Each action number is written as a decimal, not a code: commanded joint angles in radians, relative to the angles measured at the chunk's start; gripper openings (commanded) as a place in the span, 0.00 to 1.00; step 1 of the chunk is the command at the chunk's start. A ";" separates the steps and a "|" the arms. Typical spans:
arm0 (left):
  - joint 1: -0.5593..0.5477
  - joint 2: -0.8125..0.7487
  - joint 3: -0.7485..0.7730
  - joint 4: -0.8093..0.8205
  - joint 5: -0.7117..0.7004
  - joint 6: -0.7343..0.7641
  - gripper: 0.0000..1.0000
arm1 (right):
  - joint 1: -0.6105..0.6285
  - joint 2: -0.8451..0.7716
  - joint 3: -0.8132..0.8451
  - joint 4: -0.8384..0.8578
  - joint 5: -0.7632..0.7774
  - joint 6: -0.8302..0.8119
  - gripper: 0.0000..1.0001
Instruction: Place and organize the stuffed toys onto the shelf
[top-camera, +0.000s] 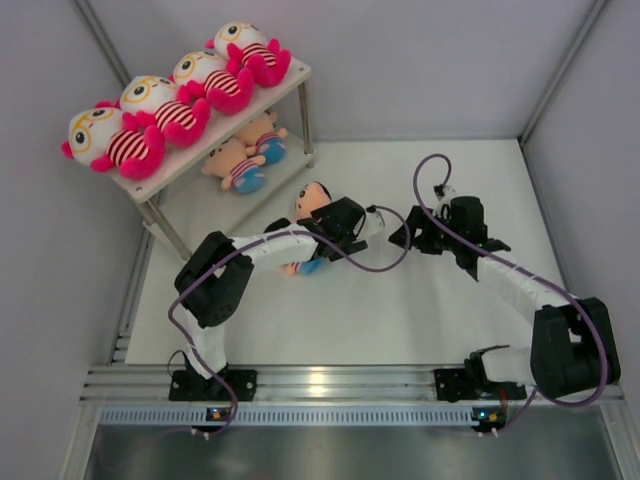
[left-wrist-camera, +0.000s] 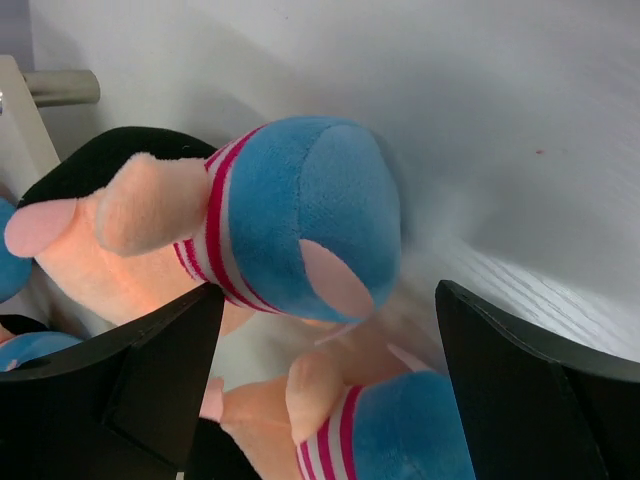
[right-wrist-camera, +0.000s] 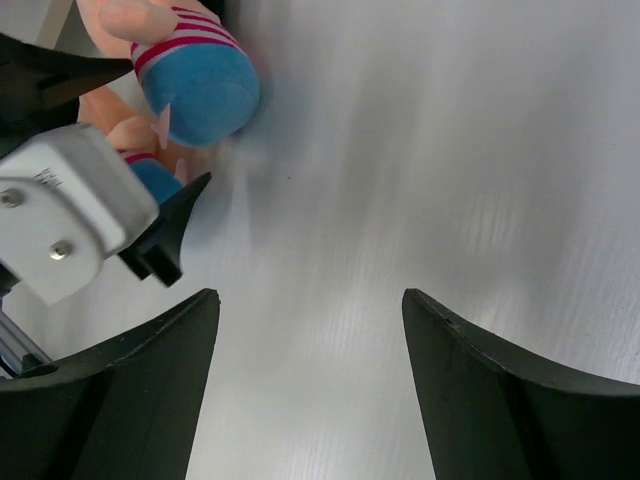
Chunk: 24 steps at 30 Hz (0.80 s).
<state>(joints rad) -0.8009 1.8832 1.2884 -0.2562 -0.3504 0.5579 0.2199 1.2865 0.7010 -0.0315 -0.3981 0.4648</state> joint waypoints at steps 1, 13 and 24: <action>0.012 0.033 0.052 0.147 -0.096 0.086 0.93 | -0.014 -0.036 0.011 0.035 -0.039 -0.038 0.74; 0.057 0.122 0.104 0.204 -0.052 0.089 0.06 | -0.033 0.005 0.054 0.035 -0.065 -0.055 0.74; 0.058 -0.111 0.224 0.022 -0.003 0.185 0.00 | -0.039 -0.018 0.045 0.035 -0.073 -0.046 0.74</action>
<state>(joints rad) -0.7422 1.9514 1.4467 -0.1616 -0.3897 0.7147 0.1986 1.2934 0.7033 -0.0311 -0.4519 0.4290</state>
